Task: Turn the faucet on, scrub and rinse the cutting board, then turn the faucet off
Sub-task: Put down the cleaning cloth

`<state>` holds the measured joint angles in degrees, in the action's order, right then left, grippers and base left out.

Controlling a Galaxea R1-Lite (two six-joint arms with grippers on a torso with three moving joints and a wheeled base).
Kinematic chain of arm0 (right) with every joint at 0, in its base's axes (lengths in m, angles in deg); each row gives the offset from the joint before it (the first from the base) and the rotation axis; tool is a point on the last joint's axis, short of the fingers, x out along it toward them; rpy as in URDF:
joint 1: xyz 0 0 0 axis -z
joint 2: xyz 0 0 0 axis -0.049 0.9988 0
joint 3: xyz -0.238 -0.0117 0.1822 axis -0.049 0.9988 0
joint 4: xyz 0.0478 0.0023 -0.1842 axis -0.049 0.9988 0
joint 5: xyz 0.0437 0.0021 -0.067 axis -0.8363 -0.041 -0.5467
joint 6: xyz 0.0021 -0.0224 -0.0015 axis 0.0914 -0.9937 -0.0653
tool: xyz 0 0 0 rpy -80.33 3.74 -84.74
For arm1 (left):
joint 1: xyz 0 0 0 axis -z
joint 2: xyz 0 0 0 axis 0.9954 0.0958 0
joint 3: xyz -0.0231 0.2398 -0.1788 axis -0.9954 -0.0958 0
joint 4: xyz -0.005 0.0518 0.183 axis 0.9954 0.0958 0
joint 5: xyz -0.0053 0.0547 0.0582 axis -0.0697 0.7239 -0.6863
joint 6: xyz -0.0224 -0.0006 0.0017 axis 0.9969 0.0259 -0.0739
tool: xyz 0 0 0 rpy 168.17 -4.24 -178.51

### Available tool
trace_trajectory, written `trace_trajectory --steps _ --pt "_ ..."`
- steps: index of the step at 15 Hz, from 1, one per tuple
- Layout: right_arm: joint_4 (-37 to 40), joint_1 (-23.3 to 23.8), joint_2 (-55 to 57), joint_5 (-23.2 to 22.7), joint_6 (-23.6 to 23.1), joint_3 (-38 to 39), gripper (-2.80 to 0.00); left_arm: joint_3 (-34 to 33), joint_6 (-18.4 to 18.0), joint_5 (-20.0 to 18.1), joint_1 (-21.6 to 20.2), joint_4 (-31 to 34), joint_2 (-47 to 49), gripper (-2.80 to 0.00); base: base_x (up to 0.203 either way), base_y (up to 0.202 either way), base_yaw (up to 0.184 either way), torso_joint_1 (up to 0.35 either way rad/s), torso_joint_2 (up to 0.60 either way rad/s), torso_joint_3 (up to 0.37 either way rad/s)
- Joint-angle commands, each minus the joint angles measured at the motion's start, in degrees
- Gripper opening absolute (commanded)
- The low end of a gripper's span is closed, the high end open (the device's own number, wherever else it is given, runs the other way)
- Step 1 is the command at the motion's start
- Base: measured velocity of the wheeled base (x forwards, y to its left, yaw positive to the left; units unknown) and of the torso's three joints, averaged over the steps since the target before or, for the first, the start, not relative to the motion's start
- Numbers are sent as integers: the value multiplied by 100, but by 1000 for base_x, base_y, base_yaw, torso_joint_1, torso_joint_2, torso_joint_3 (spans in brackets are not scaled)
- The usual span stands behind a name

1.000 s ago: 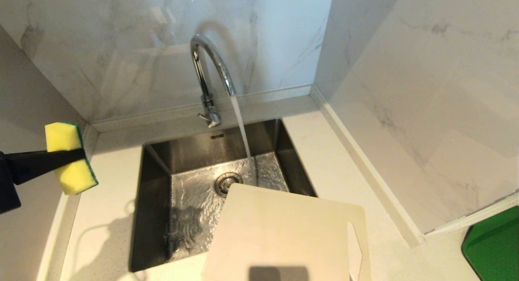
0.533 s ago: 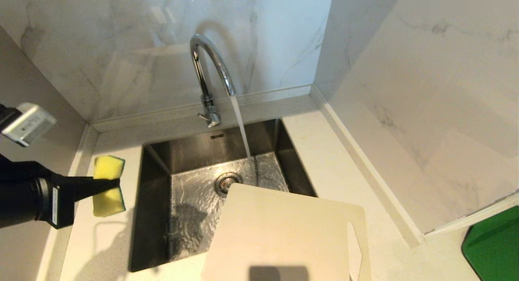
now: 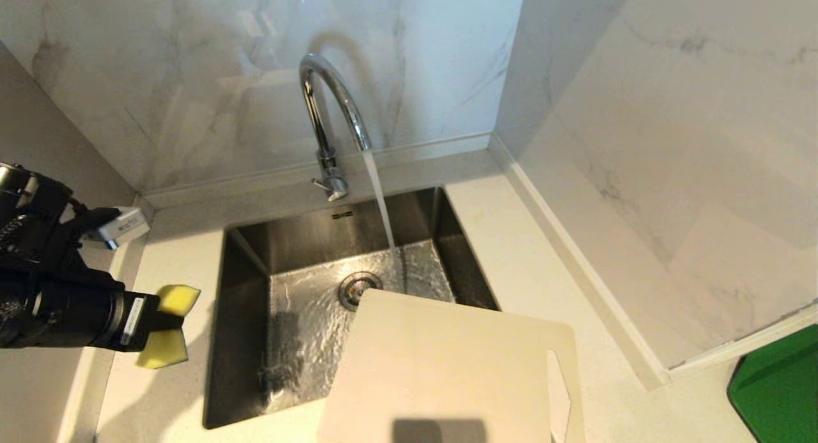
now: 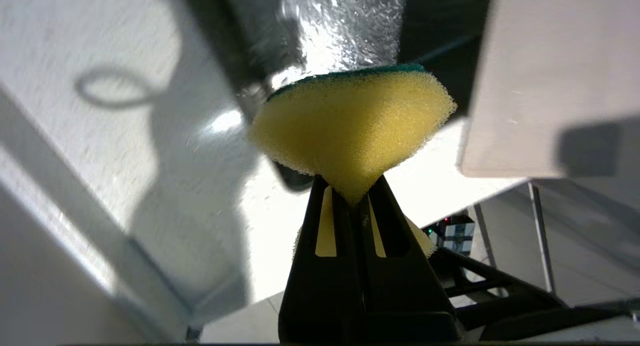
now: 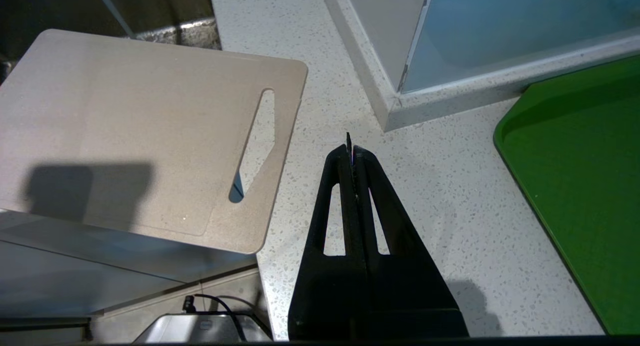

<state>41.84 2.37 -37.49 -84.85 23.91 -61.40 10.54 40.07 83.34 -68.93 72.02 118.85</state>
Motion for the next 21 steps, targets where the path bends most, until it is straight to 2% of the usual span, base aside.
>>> trace_trajectory --steps 1,7,11,19,21 --pt "0 -2 1 2 0 9 -280 153 174 31 -492 143 604 -280 0 0 0 0 0 0" --pt "1 -6 1 2 0 9 -280 402 409 82 -1469 318 1542 -280 0 0 0 0 0 0" --pt "1 0 1 2 0 9 -280 799 411 83 -1936 316 2179 -280 0 0 0 0 0 0" --pt "-6 0 1 2 0 9 -280 1512 357 91 -2398 281 2968 -280 0 0 0 0 0 0" --pt "0 0 1 2 0 9 -280 1576 226 91 -2417 289 3049 -280 0 0 0 0 0 0"
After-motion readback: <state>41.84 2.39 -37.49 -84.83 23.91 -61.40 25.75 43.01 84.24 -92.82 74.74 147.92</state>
